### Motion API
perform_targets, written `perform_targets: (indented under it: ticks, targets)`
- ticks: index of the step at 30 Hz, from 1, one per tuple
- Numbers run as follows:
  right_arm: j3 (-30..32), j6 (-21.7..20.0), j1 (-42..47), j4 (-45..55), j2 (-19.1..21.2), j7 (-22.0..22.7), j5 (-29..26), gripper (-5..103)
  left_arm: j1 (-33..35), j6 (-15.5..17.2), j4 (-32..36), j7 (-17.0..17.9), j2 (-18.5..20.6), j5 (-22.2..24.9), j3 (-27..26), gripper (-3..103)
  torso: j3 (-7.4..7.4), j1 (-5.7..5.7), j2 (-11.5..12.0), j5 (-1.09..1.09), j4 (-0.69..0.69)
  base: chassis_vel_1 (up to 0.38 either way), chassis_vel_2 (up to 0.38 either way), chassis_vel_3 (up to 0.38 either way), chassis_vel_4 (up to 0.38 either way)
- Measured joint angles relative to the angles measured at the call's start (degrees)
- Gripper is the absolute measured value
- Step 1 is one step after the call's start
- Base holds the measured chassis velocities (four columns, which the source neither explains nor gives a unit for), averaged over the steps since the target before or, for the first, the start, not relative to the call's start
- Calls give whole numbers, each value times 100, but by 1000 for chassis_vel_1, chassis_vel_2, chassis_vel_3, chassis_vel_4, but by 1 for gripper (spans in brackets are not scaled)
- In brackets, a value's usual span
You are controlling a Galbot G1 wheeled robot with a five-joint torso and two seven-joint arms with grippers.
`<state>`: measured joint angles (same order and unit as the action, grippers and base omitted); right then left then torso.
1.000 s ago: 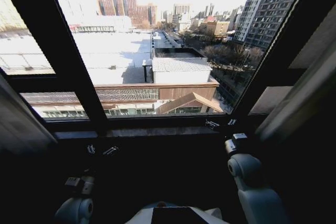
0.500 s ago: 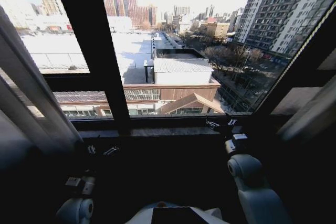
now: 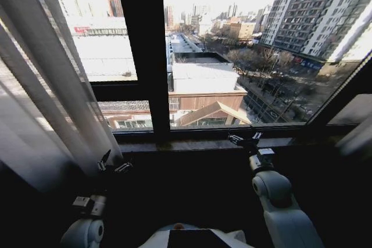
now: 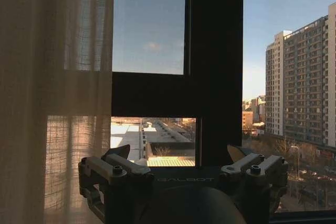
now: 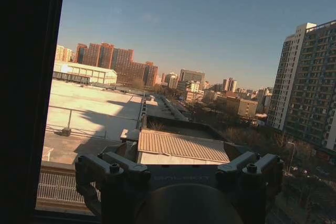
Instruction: Open the curtains by pulling them apart, changing their state from closed to fully open.
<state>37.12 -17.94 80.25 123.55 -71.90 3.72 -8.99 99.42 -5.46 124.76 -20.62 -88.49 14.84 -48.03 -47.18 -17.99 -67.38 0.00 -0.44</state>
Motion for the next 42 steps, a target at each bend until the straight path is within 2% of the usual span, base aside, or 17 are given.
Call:
perform_targets:
  ticks: [6, 13, 20, 24, 26, 28, 30, 31, 35, 36, 41, 42]
  targets:
    - [-10, 107, 0, -52, -8, -31, -10, 100, -5, -1, -19, 0, -1, -2, -1, 100, 0, 1, 0, 4, 0, 358, 362, -346, -340]
    - [-44, 219, 3, -111, -17, -59, -37, 100, -11, -10, -64, 1, -6, -10, -2, 100, 0, 0, 0, -2, 1, 201, 235, -191, -234]
    - [-48, 219, -14, -179, -26, -58, -39, 100, -18, -7, -54, 16, 4, -8, -32, 100, -1, 0, 0, 7, -1, -3, -8, 3, 7]
    - [-46, 219, -18, -221, -23, -58, -41, 100, -113, 35, -6, 155, 24, 23, -69, 100, 0, 1, 0, 3, -1, -49, -55, 38, 44]
    - [-48, 221, -40, -262, -13, -59, -43, 100, -328, 262, 64, 379, 134, 145, -186, 100, 0, 1, 0, 3, 1, 0, 0, 0, 0]
    - [-49, 222, -43, -269, -10, -59, -43, 100, -398, 335, 79, 449, 170, 181, -221, 100, 0, 1, 0, 1, 0, 0, 0, 0, 0]
    - [-58, 224, -65, -315, -2, -63, -45, 100, -749, 720, 117, 788, 361, 341, -349, 100, -1, 0, 0, -3, 1, 0, 0, 0, 0]
    - [-58, 224, -65, -315, -2, -63, -45, 100, -749, 720, 117, 788, 361, 341, -349, 100, -1, 0, 0, -3, 1, 0, 0, 0, 0]
    - [-74, 233, -120, -412, 3, -67, -47, 100, -1419, 1326, -45, 1158, 731, 433, -397, 100, -1, 0, 1, 0, 0, 0, 0, 0, 0]
    - [-74, 233, -120, -412, 3, -67, -47, 100, -1419, 1326, -45, 1158, 731, 433, -397, 100, -1, 0, 1, 0, 0, 0, 0, 0, 0]
    - [-59, 240, -162, -505, 30, -67, -49, 100, -2210, 1838, -518, 1281, 1134, 481, -229, 100, -1, 0, 0, 0, 0, 0, 0, 0, 0]
    - [-59, 240, -162, -505, 30, -67, -49, 100, -2210, 1838, -518, 1281, 1134, 481, -229, 100, -1, 0, 0, 0, 0, 0, 0, 0, 0]
